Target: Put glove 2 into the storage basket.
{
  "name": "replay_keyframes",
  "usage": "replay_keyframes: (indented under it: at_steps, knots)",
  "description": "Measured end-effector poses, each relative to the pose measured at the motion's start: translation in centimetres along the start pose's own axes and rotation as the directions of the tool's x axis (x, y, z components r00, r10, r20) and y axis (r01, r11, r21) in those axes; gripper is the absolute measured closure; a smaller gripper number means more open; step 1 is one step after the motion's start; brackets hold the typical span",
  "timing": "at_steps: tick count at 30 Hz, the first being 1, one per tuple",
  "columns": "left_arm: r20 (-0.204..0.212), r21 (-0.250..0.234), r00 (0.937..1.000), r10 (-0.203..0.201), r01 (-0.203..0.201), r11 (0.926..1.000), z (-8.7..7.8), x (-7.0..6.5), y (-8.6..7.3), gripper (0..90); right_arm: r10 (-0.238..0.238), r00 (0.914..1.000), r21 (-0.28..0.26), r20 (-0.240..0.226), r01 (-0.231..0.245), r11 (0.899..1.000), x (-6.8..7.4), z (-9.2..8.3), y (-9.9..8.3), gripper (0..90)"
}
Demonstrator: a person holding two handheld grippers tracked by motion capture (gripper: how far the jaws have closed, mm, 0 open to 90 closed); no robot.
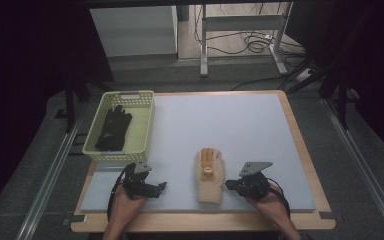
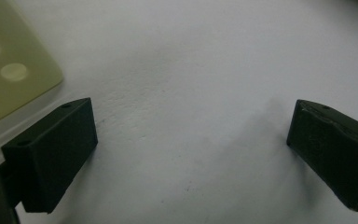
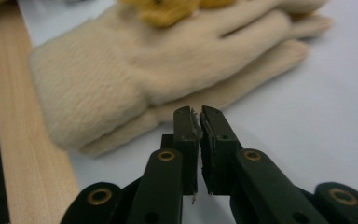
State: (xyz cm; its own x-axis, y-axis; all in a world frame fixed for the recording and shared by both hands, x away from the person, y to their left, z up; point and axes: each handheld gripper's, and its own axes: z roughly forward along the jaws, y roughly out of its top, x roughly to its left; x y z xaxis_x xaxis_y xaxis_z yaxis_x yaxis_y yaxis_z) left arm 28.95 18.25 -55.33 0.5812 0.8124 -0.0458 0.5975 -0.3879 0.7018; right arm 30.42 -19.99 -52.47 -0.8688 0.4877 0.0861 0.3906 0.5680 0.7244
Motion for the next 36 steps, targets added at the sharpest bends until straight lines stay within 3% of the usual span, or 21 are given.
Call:
replay_keyframes:
  at_steps: [7, 20, 36]
  knots:
    - [-0.001, 0.000, 1.0000, 0.000, 0.000, 1.0000, 0.0, 0.0, 0.0, 1.8, -0.030, 0.9993, 0.013, -0.020, 0.031, 0.999, 1.2, 1.0, 0.1, 84.9]
    - [-0.003, -0.001, 1.0000, -0.001, 0.001, 1.0000, 0.0, 0.0, 0.0, 1.8, -0.044, 0.9982, 0.013, -0.041, 0.045, 0.999, 2.3, 2.7, 1.3, 84.5]
    - [-0.001, 0.000, 1.0000, -0.001, 0.001, 1.0000, 0.0, 0.0, 0.0, 1.9, -0.052, 0.9986, 0.003, -0.011, 0.052, 0.999, 3.2, 5.1, 3.1, 84.8]
